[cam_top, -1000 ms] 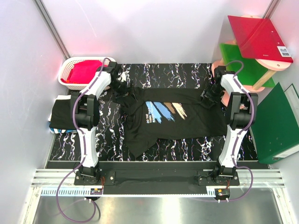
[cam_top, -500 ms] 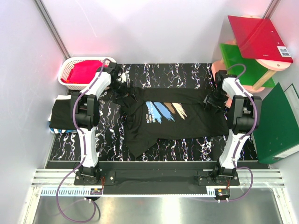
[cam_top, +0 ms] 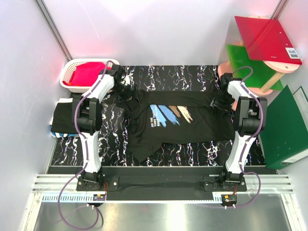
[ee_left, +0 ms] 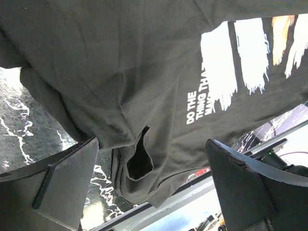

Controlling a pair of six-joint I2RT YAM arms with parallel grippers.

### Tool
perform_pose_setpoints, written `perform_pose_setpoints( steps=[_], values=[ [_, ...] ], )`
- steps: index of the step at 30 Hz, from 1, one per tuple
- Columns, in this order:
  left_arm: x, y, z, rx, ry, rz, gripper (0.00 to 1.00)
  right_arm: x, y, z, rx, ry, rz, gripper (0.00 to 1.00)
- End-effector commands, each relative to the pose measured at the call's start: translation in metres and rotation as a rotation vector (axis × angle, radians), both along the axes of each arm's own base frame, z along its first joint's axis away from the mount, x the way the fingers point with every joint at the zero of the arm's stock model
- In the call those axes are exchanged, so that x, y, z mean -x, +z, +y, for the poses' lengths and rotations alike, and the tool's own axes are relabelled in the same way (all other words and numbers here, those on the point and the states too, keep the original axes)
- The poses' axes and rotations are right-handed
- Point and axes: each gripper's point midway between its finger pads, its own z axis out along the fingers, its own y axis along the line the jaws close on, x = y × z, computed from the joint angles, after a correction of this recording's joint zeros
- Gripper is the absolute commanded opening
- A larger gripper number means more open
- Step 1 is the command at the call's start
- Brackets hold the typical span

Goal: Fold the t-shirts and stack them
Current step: Fold the flattened tshirt in 1/3 of the way

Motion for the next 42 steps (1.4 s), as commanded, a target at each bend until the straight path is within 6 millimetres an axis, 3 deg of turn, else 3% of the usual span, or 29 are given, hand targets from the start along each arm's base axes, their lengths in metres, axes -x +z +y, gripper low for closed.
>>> perform_pose_setpoints(
  steps=[1, 2, 4, 6, 7, 11, 15, 27, 42],
  values=[
    [-0.002, 0.029, -0.002, 0.019, -0.019, -0.082, 0.99, -0.021, -0.009, -0.021, 0.031, -0.078, -0.044, 0.64],
    [-0.002, 0.029, -0.002, 0.020, -0.019, -0.083, 0.99, -0.023, -0.010, -0.021, 0.031, -0.077, -0.048, 0.59],
    [-0.001, 0.030, -0.002, 0.016, -0.018, -0.082, 0.99, -0.029, -0.011, -0.021, 0.025, -0.076, -0.065, 0.36],
    [0.001, 0.030, -0.001, 0.013, -0.018, -0.079, 0.99, -0.034, -0.013, -0.018, 0.010, -0.076, -0.071, 0.05],
    [0.001, 0.029, -0.001, 0.011, -0.018, -0.079, 0.99, -0.036, -0.013, -0.017, 0.003, -0.077, -0.075, 0.01],
    [0.003, 0.029, 0.000, 0.010, -0.018, -0.072, 0.99, -0.036, -0.010, -0.014, -0.011, -0.083, -0.083, 0.00],
    [0.002, 0.028, -0.001, 0.011, -0.016, -0.069, 0.99, -0.032, 0.010, -0.017, 0.007, -0.080, -0.121, 0.00],
    [-0.001, 0.024, -0.008, 0.029, -0.023, -0.057, 0.99, -0.020, 0.066, -0.057, 0.246, -0.086, -0.197, 0.00],
    [0.005, 0.029, -0.006, 0.024, -0.035, -0.070, 0.99, -0.024, 0.037, -0.105, 0.510, -0.008, -0.034, 0.00]
  ],
)
